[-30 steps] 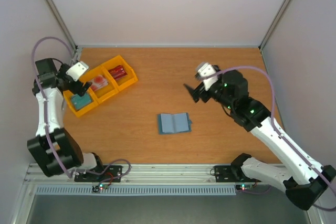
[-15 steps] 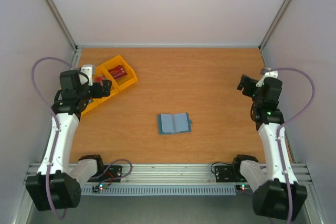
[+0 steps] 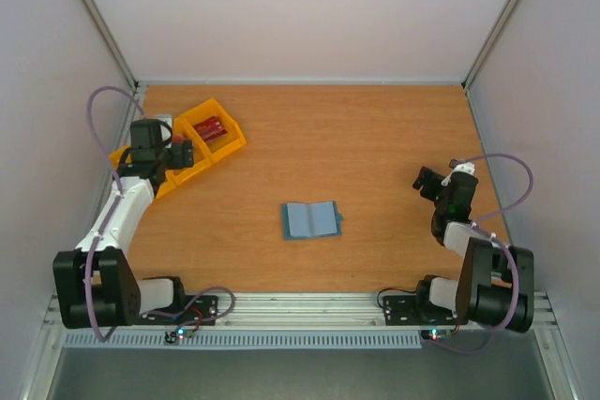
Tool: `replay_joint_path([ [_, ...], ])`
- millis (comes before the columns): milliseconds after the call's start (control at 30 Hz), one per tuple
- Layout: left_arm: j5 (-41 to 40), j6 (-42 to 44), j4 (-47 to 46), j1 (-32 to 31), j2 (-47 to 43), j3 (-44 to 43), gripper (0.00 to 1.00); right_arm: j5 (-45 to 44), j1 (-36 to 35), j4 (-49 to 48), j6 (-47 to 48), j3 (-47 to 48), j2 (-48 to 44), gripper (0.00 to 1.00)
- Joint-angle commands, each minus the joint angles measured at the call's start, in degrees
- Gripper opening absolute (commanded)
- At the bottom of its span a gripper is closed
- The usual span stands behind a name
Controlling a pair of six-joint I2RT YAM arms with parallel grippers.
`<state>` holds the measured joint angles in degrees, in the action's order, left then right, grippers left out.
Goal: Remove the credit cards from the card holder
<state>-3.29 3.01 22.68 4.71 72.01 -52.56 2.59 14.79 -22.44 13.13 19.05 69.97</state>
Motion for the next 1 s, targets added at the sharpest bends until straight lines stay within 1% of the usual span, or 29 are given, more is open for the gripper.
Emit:
replay_joint_path([
  [0,-5.72,0.37,-20.34,-2.95,0.95,7.44,0.99,3.81,0.15,-26.46,1.58,-4.42,6.43,0.99],
  [33,-6.22,0.13,-24.13,-3.68,1.61,9.51,0.99,4.86,0.12,-29.35,1.71,-4.89,7.68,0.99],
  [100,-9.26,0.27,-31.09,-5.4,3.1,13.84,0.99,8.31,0.01,-28.57,2.44,-3.39,9.06,0.99],
  [167,-11.8,0.65,-39.7,-7.01,4.32,19.24,0.99,10.49,-0.03,-30.54,2.63,-3.07,11.1,0.99],
  [267,-12.55,1.24,-55.74,-7.47,5.13,28.35,0.99,13.25,-0.78,-40.28,3.28,-5.11,16.13,0.99],
  [300,-12.87,1.22,-57.8,-7.61,3.97,29.34,0.99,13.79,-1.71,-43.64,4.99,-5.65,18.12,0.99],
  [333,-13.15,-0.13,-62.71,-7.63,3.69,31.01,0.99,13.15,-3.13,-46.08,6.69,-6.08,19.46,0.99],
  [367,-11.96,-0.4,-66.52,-7.61,4.31,32.6,0.99,12.43,-4.72,-46.3,8.51,-5.67,20.94,0.98],
  [400,-10.64,-0.38,-68.45,-7.68,4.99,33.14,0.99,12.28,-5.95,-48.01,9.43,-5.04,22.78,0.99],
  [433,-9.97,-0.77,-68.66,-7.74,5.45,32.95,0.99,12.34,-6.22,-47.11,9.65,-4.53,23.51,0.98],
  [500,-8.77,-3.75,-74.72,-7.85,9.52,33.47,0.99,12.0,-6.26,-40.14,9.97,-2.76,21.07,0.99],
  [533,-8.79,-3.59,-79.66,-7.95,13.63,34.44,0.99,13.39,-6.26,-39.34,10.36,-1.84,21.62,0.99],
  [567,-10.03,-3.44,-89.07,-8.11,18.67,35.44,0.99,14.64,-6.26,-38.1,10.62,-0.82,21.71,0.98],
  [600,-10.98,-2.26,-91.84,-8.75,20.41,35.99,0.99,15.58,-6.26,-34.99,11.13,0.32,21.37,0.99],
  [633,-10.38,-1.3,-85.89,-9.08,17.2,35.92,0.99,16.44,-6.26,-32.75,11.63,1.56,21.45,0.99],
  [667,-11.15,-2.03,-84.17,-9.08,16.14,36.14,0.99,16.85,-6.43,-31.65,11.88,2.24,21.53,0.98],
  [733,-12.99,-2.14,-92.91,-9.01,19.62,37.36,0.99,16.56,-6.54,-31.24,12.07,2.39,21.56,0.99],
  [767,-12.39,-1.93,-91.2,-9.04,18.5,36.97,0.99,16.54,-6.53,-31.3,12.0,2.4,21.53,0.99],
  [833,-11.91,-2.16,-80.75,-8.97,16.74,33.51,0.99,16.55,-6.6,-31.32,12.09,2.32,21.5,0.98],
  [900,-11.89,-2.21,-78.57,-8.89,18.21,30.96,0.99,16.57,-6.61,-31.39,12.05,2.31,21.45,0.98],
  [967,-10.5,-2.21,-78.45,-8.93,17.36,31.78,0.99,16.55,-6.61,-31.56,12.09,2.16,21.36,0.98],
])
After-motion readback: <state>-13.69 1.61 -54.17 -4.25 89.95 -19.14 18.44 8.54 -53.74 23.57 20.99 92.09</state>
